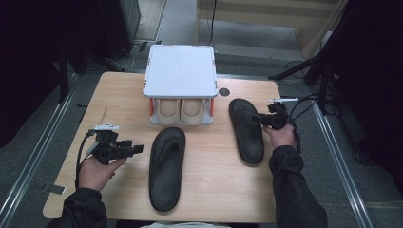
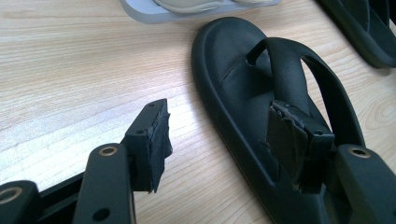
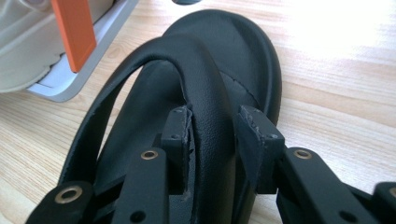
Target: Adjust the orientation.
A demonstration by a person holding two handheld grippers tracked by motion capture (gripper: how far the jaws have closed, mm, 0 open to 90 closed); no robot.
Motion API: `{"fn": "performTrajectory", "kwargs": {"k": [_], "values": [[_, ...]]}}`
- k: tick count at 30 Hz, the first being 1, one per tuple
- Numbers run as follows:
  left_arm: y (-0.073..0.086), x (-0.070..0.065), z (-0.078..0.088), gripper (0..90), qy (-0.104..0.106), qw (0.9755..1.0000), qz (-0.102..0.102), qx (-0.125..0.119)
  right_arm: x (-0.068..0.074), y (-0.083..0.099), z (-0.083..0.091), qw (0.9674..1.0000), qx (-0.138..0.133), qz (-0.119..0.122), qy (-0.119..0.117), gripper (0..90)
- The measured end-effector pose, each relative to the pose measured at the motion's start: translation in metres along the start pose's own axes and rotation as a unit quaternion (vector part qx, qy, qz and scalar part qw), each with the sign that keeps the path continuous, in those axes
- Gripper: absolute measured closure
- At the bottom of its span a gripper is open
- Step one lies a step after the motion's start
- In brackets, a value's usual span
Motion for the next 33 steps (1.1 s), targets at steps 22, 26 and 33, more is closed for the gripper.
{"fn": "performTrajectory", "kwargs": {"k": [22,26,33], "values": [[0.000,0.000,0.000,40.1,0.001,1.0000,-0.002,0.001,0.001,-0.004,0.002,0.9998,0.012,-0.014,-0.004,71.1],[0.000,0.000,0.001,40.1,-0.001,1.0000,-0.001,-0.001,0.005,-0.006,0.005,0.9999,0.008,-0.010,-0.008,71.1],[-0.001,0.000,0.001,40.1,0.002,1.0000,-0.002,0.002,0.014,-0.008,0.012,0.9997,0.002,-0.005,-0.023,71.2]]}}
Point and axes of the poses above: each handheld gripper's, and its own axes: z roughly backward along the jaws, y roughly out of its underside, x roughly to its left, the point moved 2 cm from there along -z, roughly forward along the jaws, and after that the axes turned 4 degrees about -z, right-handed, at the moved point
